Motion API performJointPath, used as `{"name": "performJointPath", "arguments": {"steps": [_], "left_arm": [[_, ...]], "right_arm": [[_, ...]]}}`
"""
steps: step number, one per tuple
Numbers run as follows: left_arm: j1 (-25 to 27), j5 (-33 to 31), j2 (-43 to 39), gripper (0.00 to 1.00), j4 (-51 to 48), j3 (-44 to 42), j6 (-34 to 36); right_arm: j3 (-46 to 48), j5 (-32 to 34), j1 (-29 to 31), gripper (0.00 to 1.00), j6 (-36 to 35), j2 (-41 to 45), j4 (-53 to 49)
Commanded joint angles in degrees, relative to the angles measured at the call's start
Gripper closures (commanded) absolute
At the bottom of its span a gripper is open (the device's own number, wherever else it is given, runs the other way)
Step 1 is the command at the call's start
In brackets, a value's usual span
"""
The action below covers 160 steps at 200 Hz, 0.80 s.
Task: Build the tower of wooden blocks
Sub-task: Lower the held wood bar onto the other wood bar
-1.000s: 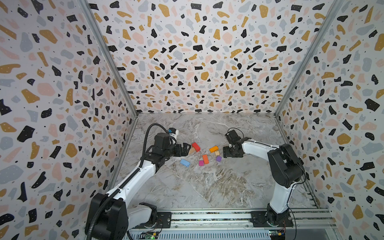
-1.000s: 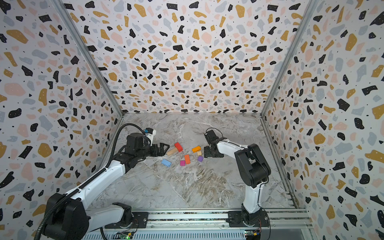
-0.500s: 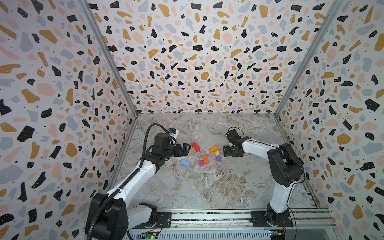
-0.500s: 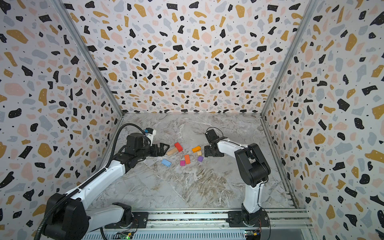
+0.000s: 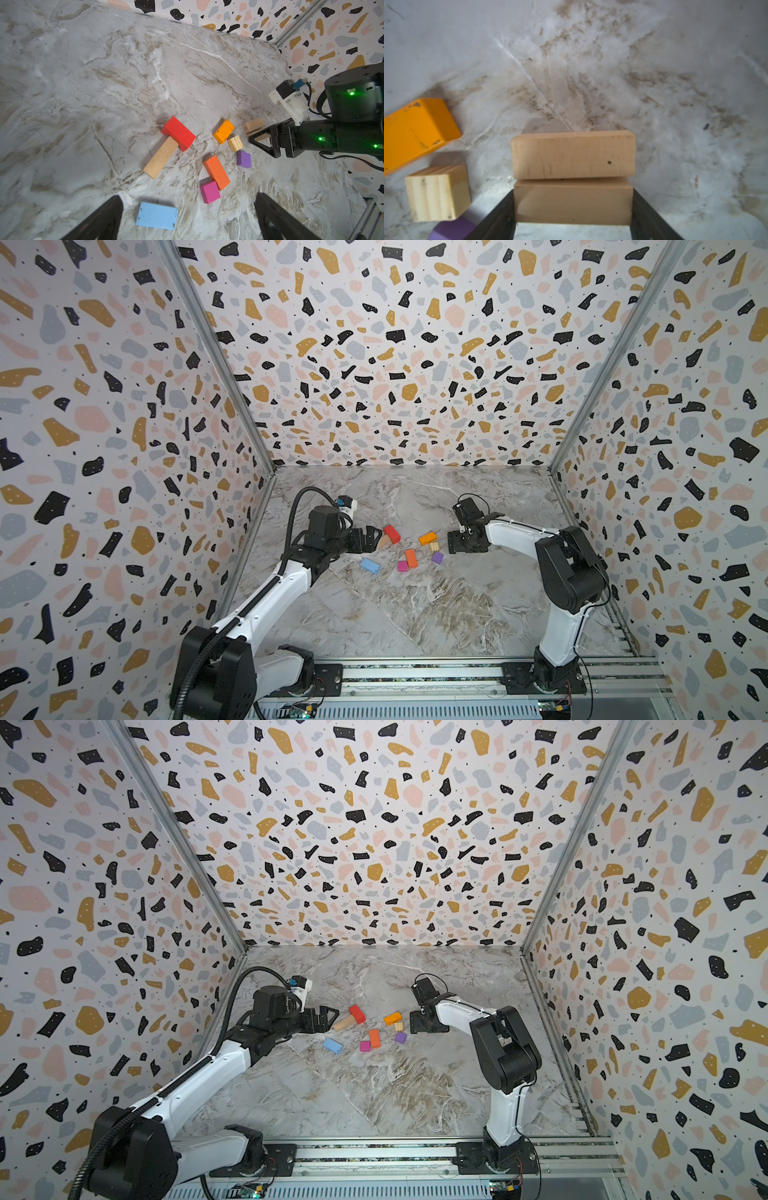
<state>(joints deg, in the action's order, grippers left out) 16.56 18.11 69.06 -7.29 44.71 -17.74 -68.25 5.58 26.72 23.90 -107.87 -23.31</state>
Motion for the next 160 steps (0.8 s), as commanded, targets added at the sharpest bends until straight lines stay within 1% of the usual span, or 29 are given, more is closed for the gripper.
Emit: {"name": "performJointPath", "arguments": {"steps": [1, 71, 160], "left_arm": [[0.22, 0.34, -1.20, 0.00, 1.31, -0.41, 0.75], [0.17, 0.16, -1.20, 0.00, 1.23, -0.41, 0.77], [0.16, 0.18, -1.03, 0.00, 1.23, -0.32, 0.75]], "right_arm": [[-1.01, 1.36, -0.56, 0.30, -0.18, -1.80, -1.23], [-0.78, 1.11, -1.14, 0.30, -0.18, -2.09, -0.68], [-1.07, -0.56, -1.09, 0.27, 0.51, -2.04, -0.58]]}}
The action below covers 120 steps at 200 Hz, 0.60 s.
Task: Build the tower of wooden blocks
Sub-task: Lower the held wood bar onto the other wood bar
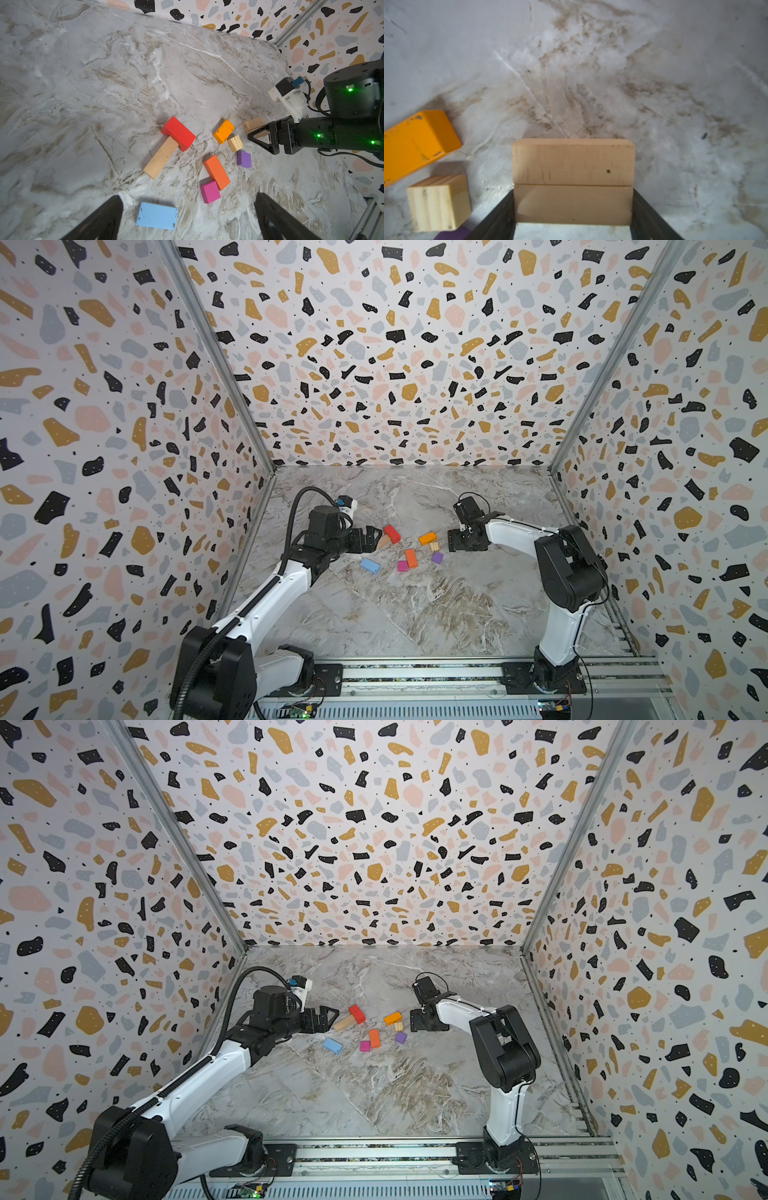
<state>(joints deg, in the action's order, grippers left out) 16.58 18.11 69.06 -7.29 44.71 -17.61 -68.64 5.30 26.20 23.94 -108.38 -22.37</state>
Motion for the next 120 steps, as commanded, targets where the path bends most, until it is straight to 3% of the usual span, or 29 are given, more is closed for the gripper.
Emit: {"name": "performJointPath", "arguments": {"steps": [1, 69, 120], "left_arm": [[0.13, 0.22, -1.03, 0.00, 1.23, -0.32, 0.59], [0.18, 0.24, -1.12, 0.00, 1.22, -0.27, 0.60], [0.20, 0.13, -1.16, 0.00, 1.14, -0.32, 0.59]], "right_arm": [[-0.64, -0.28, -0.55, 0.27, 0.48, -1.56, -1.48], [-0.96, 0.10, -0.59, 0.25, 0.76, -2.06, -1.67], [-1.08, -0.03, -0.54, 0.15, 0.82, -2.14, -1.80]]}}
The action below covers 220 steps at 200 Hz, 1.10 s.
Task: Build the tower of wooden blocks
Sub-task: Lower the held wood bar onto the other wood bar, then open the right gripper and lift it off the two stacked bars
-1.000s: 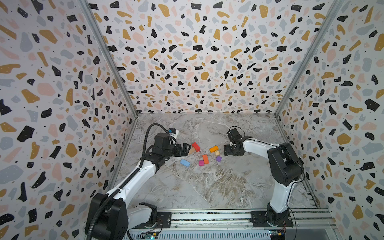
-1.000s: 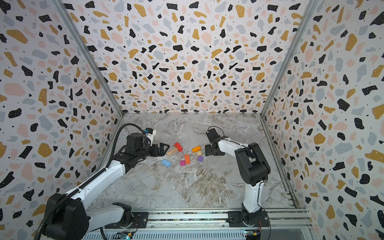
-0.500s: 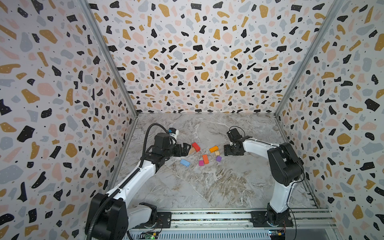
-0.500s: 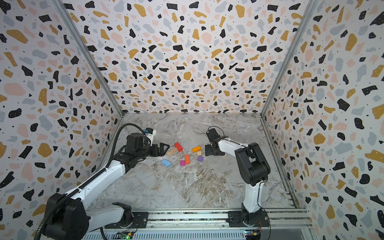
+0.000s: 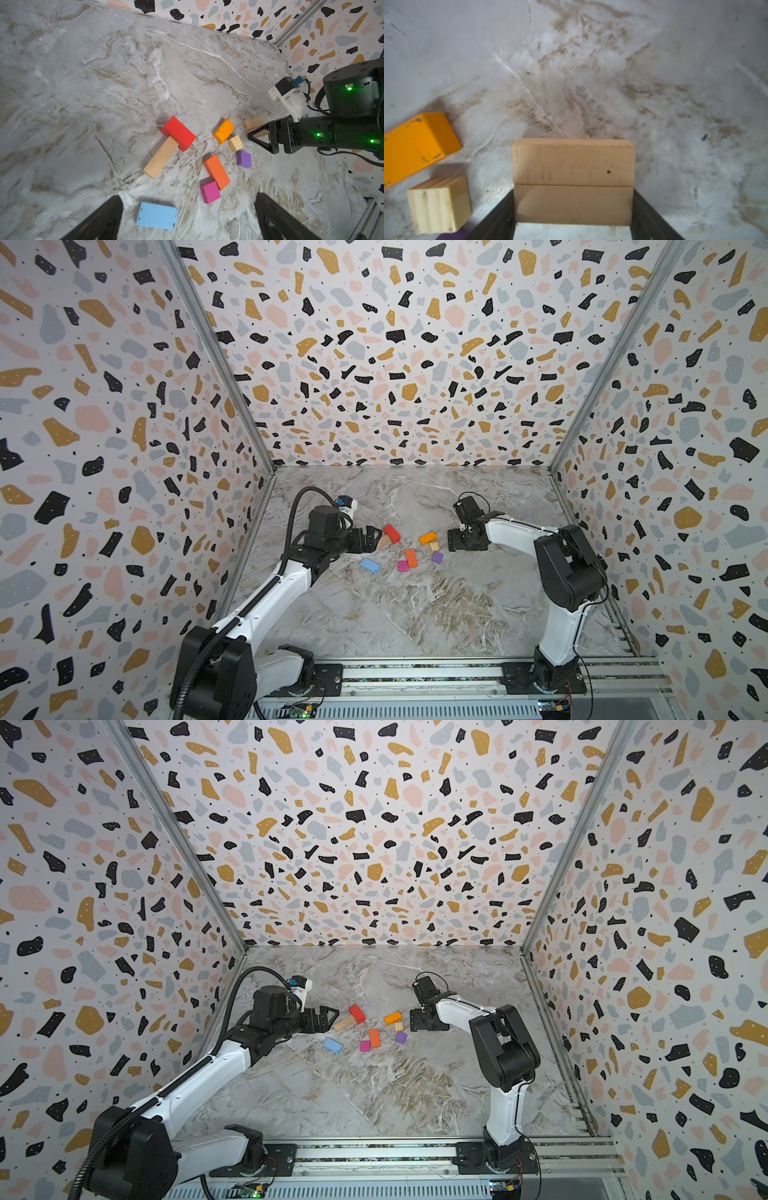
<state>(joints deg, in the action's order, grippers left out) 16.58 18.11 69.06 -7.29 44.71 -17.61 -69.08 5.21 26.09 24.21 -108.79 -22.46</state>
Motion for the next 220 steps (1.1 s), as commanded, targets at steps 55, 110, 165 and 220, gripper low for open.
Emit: {"name": "performJointPath", "arguments": {"steps": [55, 110, 165, 220], "left_arm": [[0.19, -0.02, -1.38, 0.00, 1.16, -0.32, 0.73], [0.24, -0.12, -1.33, 0.00, 1.07, -0.32, 0.77], [0.26, -1.51, -0.73, 0.00, 0.47, 0.11, -0.23], [-0.24, -1.20, -0.38, 0.00, -0.01, 0.72, -0.76]], "right_arm": [[-0.99, -0.16, -0.42, 0.08, 0.30, -1.65, -1.97], [-1.23, -0.66, -0.29, 0.02, 0.08, 0.39, -2.48], [-2.79, -1.05, 1.31, 0.00, -2.48, 5.82, -4.12], [-7.16, 1.12, 7.83, 0.01, -6.45, 7.60, -5.95]]}}
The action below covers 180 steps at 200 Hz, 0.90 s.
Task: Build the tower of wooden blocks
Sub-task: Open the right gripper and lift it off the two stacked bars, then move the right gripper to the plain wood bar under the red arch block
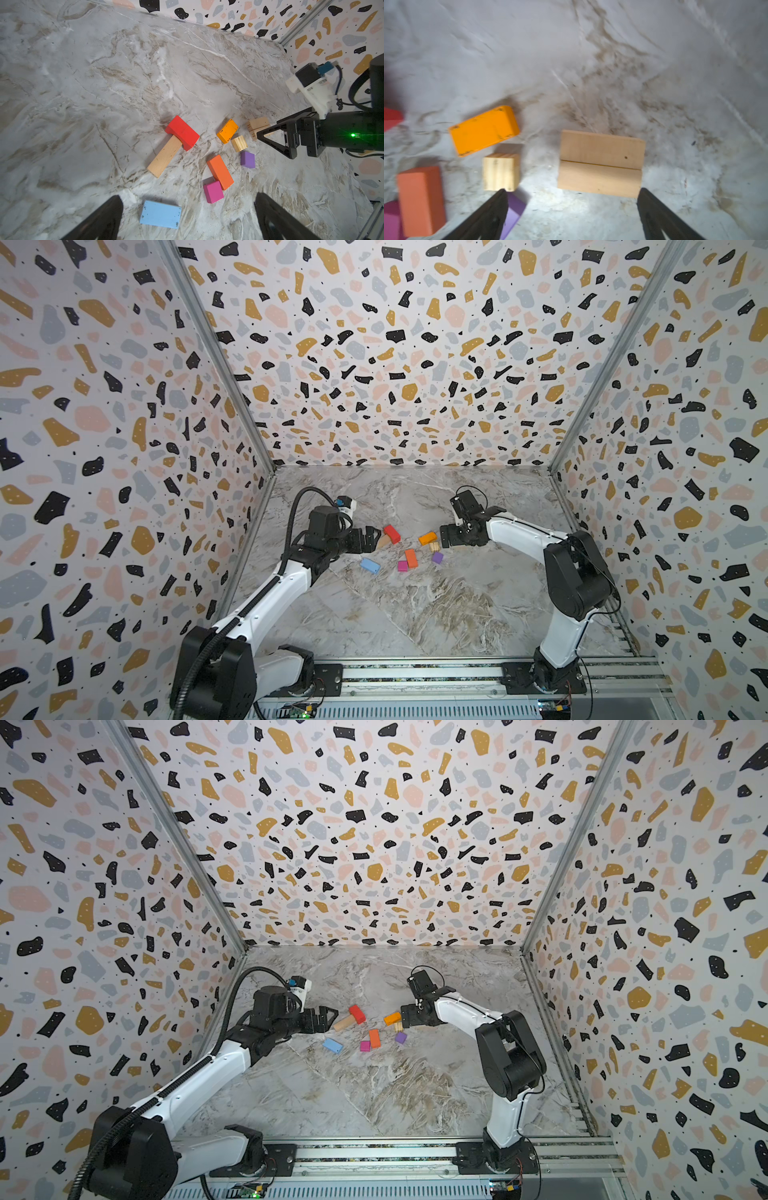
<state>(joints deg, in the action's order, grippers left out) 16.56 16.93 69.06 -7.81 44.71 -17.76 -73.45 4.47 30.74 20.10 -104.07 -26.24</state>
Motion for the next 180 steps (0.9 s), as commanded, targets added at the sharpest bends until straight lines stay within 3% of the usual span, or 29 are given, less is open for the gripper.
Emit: {"name": "performJointPath", "arguments": {"steps": [1, 44, 102, 180], "left_arm": [[-0.26, -0.04, -0.35, 0.00, 0.52, 0.68, -0.61], [-2.78, 1.60, 0.32, 0.00, 1.40, 0.73, -2.53], [-7.89, 1.71, -0.32, 0.00, 1.80, 0.73, -4.15], [-9.53, 2.78, -0.25, 0.00, 2.36, 0.47, -4.94]], "right_arm": [[-2.81, 1.90, 3.31, 0.01, -2.34, 2.85, -2.16], [-6.18, -2.27, 8.41, 0.06, -0.72, 0.96, -0.63], [-7.74, -13.77, 12.29, 0.15, 4.08, -3.48, 7.53], [-16.07, -15.03, 17.44, 0.19, 5.32, -14.28, 8.73]]}}
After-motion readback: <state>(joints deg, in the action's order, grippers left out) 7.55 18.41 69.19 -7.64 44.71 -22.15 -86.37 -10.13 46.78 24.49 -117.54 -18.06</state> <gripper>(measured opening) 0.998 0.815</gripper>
